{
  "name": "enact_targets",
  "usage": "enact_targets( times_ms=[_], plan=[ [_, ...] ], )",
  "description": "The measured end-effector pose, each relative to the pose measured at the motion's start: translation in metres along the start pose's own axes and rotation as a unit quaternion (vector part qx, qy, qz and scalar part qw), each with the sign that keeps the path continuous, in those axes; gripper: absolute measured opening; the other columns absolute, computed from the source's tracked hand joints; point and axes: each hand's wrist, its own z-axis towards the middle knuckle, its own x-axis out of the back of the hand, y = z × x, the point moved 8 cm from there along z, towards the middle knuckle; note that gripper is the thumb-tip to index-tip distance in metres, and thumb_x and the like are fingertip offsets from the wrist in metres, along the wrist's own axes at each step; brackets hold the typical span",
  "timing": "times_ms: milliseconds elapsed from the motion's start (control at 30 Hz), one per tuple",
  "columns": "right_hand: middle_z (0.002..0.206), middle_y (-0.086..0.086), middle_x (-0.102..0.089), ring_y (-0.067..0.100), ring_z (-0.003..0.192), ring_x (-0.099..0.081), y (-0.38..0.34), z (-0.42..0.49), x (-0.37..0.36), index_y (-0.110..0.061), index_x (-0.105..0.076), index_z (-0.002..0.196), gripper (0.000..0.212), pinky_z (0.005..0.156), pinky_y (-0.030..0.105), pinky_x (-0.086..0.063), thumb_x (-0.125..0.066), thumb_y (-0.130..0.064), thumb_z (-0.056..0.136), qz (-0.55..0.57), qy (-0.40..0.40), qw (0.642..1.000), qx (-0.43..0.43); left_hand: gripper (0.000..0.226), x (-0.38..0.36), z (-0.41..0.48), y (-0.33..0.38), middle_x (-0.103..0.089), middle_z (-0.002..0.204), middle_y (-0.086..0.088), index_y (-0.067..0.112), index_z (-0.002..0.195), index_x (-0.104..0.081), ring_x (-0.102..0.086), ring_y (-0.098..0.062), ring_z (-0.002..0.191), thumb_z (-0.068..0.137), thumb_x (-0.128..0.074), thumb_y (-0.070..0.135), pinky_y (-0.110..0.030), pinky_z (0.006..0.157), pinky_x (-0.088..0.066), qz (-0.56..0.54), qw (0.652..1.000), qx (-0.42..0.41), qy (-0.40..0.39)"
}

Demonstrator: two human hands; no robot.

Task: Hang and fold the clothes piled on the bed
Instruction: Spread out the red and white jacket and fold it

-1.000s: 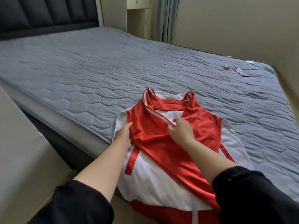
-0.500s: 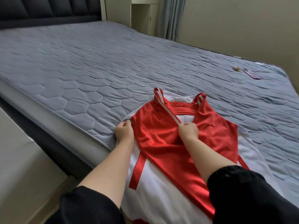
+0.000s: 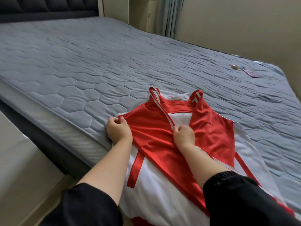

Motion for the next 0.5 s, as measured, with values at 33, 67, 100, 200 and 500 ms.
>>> enact_targets(
  times_ms=[33,67,100,200,500],
  plan=[
    [0.100,0.021,-0.063,0.036,0.097,-0.058,-0.005,-0.005,0.000,0.001,-0.065,0.088,0.030,0.079,0.035,-0.042,-0.050,-0.025,0.095,-0.019,0.007,0.999,0.026,0.015,0.003,-0.002,0.010,-0.062,0.097,-0.023,-0.001,0.090,-0.061,-0.058,-0.039,0.093,0.083,-0.063,0.011,-0.038,0.078,-0.037,0.001,0.998,-0.056,0.010],
    [0.105,0.019,-0.061,0.035,0.101,-0.056,-0.009,-0.008,0.000,0.000,-0.063,0.096,0.026,0.084,0.035,-0.041,-0.051,-0.023,0.094,-0.028,0.013,0.998,0.050,0.017,0.004,-0.007,0.025,-0.060,0.097,-0.023,-0.001,0.091,-0.060,-0.057,-0.039,0.092,0.078,-0.065,0.007,-0.040,0.079,-0.038,0.015,0.988,-0.151,0.014],
    [0.108,0.017,-0.059,0.034,0.104,-0.054,-0.014,-0.009,0.001,-0.002,-0.060,0.101,0.022,0.086,0.036,-0.040,-0.052,-0.020,0.092,-0.030,0.017,0.997,0.072,0.022,0.002,-0.018,0.041,-0.059,0.097,-0.023,-0.001,0.094,-0.059,-0.055,-0.039,0.091,0.074,-0.066,0.005,-0.041,0.080,-0.038,0.038,0.962,-0.269,0.012],
    [0.117,0.013,-0.053,0.030,0.113,-0.047,-0.033,-0.009,0.011,-0.005,-0.052,0.113,0.031,0.094,0.037,-0.039,-0.054,-0.012,0.083,-0.036,0.041,0.990,0.133,0.044,-0.027,-0.059,0.061,-0.058,0.121,-0.020,0.004,0.118,-0.059,-0.050,-0.035,0.114,0.078,-0.056,0.021,-0.048,0.097,-0.037,0.154,0.845,-0.507,-0.068],
    [0.121,0.012,-0.054,0.030,0.115,-0.046,-0.129,0.028,0.003,-0.007,-0.052,0.119,0.035,0.095,0.039,-0.038,-0.055,-0.025,0.089,-0.104,0.101,0.950,0.277,0.070,-0.085,-0.056,0.010,-0.013,0.160,-0.007,0.027,0.151,-0.023,-0.002,-0.025,0.148,0.088,-0.041,0.049,-0.049,0.115,0.000,0.388,0.783,-0.426,-0.235]
  ],
)
